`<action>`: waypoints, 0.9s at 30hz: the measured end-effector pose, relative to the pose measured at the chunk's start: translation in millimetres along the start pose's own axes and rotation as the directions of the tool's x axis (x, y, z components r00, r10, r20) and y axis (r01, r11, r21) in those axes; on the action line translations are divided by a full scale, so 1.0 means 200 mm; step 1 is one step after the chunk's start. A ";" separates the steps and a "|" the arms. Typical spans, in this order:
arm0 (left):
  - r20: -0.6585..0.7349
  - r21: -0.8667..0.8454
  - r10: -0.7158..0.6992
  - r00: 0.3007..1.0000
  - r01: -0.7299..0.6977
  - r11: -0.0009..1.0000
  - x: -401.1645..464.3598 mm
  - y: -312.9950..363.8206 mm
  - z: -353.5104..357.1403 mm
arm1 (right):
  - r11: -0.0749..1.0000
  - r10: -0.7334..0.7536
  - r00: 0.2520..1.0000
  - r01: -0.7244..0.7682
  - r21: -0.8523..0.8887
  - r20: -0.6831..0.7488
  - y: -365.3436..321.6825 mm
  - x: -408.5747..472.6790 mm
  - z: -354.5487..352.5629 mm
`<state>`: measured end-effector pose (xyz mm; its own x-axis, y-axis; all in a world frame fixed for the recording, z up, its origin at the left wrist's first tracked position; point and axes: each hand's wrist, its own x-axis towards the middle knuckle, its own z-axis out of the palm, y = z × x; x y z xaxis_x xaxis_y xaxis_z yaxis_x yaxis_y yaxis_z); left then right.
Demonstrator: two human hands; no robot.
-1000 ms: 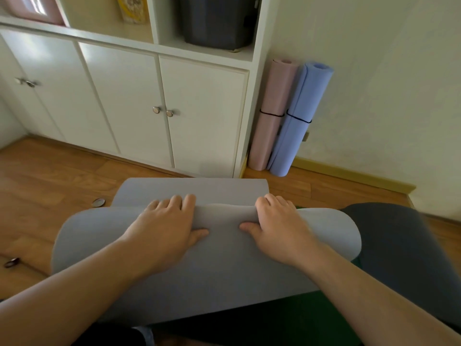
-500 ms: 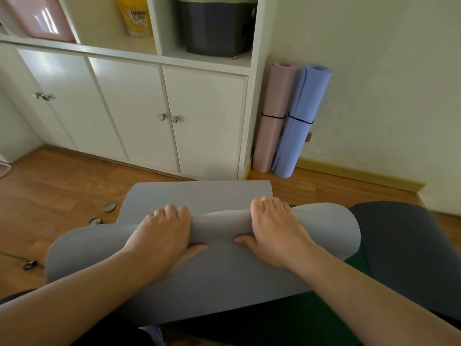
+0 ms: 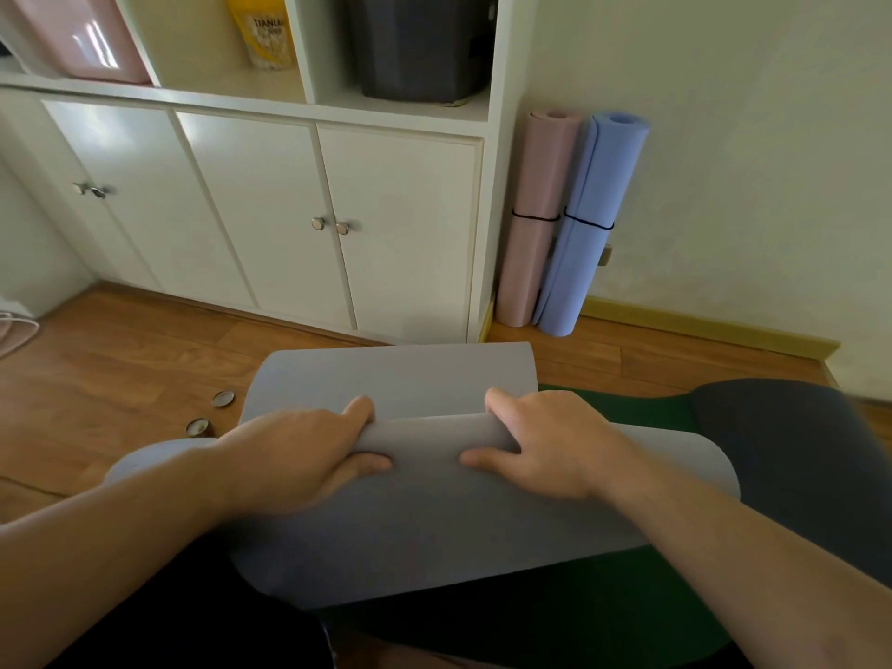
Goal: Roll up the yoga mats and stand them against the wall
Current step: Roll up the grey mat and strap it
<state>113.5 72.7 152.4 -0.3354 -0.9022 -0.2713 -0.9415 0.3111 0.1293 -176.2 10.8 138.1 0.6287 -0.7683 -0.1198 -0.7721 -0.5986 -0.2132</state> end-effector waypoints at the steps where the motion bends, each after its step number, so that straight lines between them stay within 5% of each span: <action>1: 0.004 -0.025 -0.016 1.000 0.016 1.000 0.00 0.01 0.00 | 0.995 0.005 0.999 -0.008 0.099 0.032 0.02 -0.01 -0.02; 4: 0.019 -0.091 -0.074 0.997 0.076 0.993 -0.01 0.02 -0.02 | 0.960 0.034 0.994 -0.060 0.272 0.100 0.05 -0.02 -0.06; 7: -0.053 -0.024 -0.116 0.992 0.115 0.993 -0.01 0.04 0.02 | 0.975 0.091 0.990 -0.110 0.191 0.103 0.04 0.02 -0.02; 12: -0.320 0.083 -0.249 0.914 0.289 0.954 0.04 0.07 0.10 | 0.973 0.219 0.934 -0.189 0.130 -0.282 0.00 0.08 0.06; 15: -0.354 0.006 -0.251 0.901 0.271 0.963 0.08 0.07 0.10 | 0.981 0.193 0.918 -0.183 0.062 -0.347 0.00 0.07 0.06; 22: -0.374 0.161 -0.156 0.914 0.229 0.960 0.03 0.06 0.18 | 0.986 0.091 0.989 -0.105 -0.126 -0.118 0.01 0.03 0.04; 27: -0.245 0.121 -0.142 0.959 0.176 0.977 0.00 0.08 0.17 | 0.990 0.111 0.990 -0.118 0.072 0.093 0.04 -0.01 0.00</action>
<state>97.2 87.4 121.5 -0.1797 -0.9827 -0.0454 -0.9827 0.1814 -0.0363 -183.8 6.8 137.2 0.5452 -0.8055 -0.2321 -0.8321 -0.4864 -0.2666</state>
